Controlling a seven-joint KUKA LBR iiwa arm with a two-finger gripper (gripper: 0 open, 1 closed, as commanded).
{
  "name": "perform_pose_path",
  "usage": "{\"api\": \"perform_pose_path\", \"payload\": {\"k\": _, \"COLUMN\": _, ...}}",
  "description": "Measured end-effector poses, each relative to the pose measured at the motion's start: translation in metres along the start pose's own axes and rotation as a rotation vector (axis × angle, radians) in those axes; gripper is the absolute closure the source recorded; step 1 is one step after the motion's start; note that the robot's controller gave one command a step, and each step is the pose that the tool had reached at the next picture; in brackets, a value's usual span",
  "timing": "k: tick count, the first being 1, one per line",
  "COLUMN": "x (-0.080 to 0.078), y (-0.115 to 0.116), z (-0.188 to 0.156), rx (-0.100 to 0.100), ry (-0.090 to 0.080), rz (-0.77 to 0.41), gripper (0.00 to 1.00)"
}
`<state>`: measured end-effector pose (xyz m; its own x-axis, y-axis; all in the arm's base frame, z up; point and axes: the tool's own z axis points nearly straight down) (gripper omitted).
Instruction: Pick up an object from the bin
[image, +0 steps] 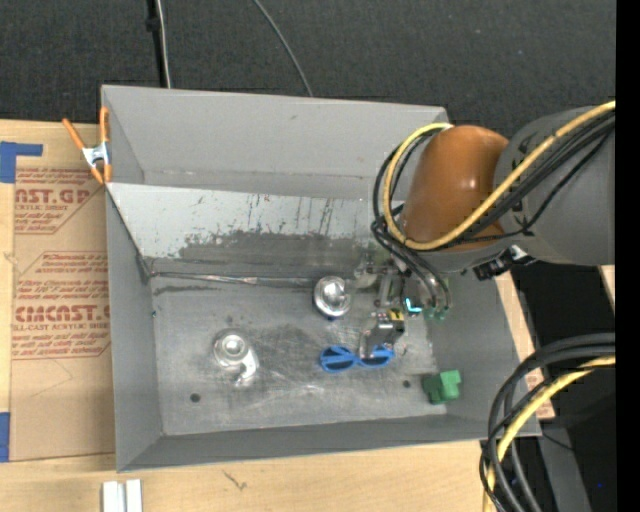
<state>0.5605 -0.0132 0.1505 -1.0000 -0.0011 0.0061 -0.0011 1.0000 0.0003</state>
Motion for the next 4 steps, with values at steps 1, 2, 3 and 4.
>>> {"api": "perform_pose_path", "payload": {"k": 1, "x": 0.008, "y": 0.068, "z": 0.073, "rx": -0.001, "ry": -0.011, "rz": -0.059, "gripper": 0.0}}
{"api": "perform_pose_path", "payload": {"k": 2, "x": 0.008, "y": 0.066, "z": 0.07, "rx": -0.001, "ry": -0.01, "rz": -0.056, "gripper": 0.0}}
{"api": "perform_pose_path", "payload": {"k": 3, "x": -0.007, "y": 0.075, "z": 0.043, "rx": -0.002, "ry": -0.008, "rz": 0.609, "gripper": 0.0}}
{"api": "perform_pose_path", "payload": {"k": 4, "x": 0.039, "y": 0.044, "z": 0.075, "rx": -0.009, "ry": -0.025, "rz": 0.467, "gripper": 0.0}}
